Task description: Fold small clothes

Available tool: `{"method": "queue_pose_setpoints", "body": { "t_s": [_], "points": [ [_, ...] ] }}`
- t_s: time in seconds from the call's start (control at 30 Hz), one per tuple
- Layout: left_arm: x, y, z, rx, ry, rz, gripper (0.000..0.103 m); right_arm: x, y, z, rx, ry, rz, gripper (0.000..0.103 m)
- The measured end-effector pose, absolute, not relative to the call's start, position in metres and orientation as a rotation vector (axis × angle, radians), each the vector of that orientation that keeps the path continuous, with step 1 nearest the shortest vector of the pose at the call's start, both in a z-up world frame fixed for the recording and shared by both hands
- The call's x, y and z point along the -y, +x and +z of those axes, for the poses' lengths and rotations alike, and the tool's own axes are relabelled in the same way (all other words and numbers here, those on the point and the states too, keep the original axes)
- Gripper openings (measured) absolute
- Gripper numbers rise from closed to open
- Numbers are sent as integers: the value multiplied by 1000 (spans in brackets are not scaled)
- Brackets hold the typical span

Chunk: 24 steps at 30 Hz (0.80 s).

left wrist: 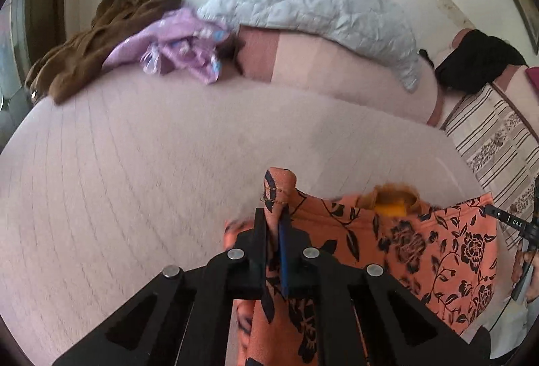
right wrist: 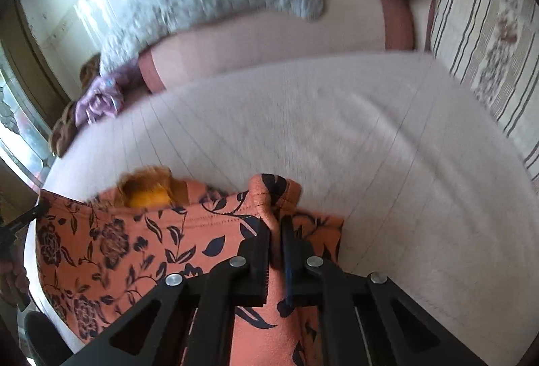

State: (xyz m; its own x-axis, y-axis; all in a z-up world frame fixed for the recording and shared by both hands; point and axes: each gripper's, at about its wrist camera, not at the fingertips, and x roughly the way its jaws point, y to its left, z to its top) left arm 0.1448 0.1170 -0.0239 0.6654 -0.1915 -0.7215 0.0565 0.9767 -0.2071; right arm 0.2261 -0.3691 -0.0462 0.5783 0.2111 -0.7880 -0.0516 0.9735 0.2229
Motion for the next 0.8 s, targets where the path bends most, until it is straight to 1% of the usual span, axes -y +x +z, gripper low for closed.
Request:
{"method": "queue_pose_setpoints", "body": {
  "t_s": [0.07,0.13,0.17,0.2,0.23,0.27,0.3,0.33,0.37,0.4,0.43,0.47,0.57,0.67,0.7,0.73,0.8],
  "points": [
    [-117,159,-30,-842,-174,-128,6,374,231,-41,-924,174,116,6],
    [-118,178,-52,-904,-195,-114,6,383,239,-49,-929,203,78,6],
    [-119,188,-69,-955,-198,-84,6,389,246,-62,-958,235,69,7],
    [-118,195,-83,-995,-194,-66,7,391,251,-74,-991,252,75,10],
    [-117,202,-99,-1057,-185,-51,10,392,257,-91,-1038,267,85,10],
    [-117,204,-106,-1078,-182,-38,10,392,261,-106,-1084,265,82,16],
    [-119,201,-101,-1048,-189,-36,10,392,260,-113,-1093,261,82,22],
    [-119,198,-97,-1036,-191,-34,11,393,257,-115,-1080,267,79,25],
    [-120,193,-90,-1020,-191,-31,13,397,252,-112,-1054,300,69,34],
    [-120,188,-81,-1000,-177,-20,13,402,248,-108,-1040,331,66,52],
    [-121,182,-74,-978,-164,-19,13,407,243,-104,-1025,352,61,62],
    [-122,174,-64,-947,-159,-25,16,416,234,-94,-984,373,34,67],
    [-123,143,-47,-897,-177,-48,24,433,213,-72,-904,480,31,67],
    [-118,120,-46,-886,-208,-81,31,435,202,-60,-872,632,179,67],
    [-116,114,-50,-890,-217,-93,32,432,202,-61,-877,662,237,67],
    [-114,110,-57,-910,-224,-107,35,427,203,-65,-891,708,312,67],
    [-106,105,-81,-1000,-215,-71,35,420,212,-82,-940,773,394,69]
  ]
}}
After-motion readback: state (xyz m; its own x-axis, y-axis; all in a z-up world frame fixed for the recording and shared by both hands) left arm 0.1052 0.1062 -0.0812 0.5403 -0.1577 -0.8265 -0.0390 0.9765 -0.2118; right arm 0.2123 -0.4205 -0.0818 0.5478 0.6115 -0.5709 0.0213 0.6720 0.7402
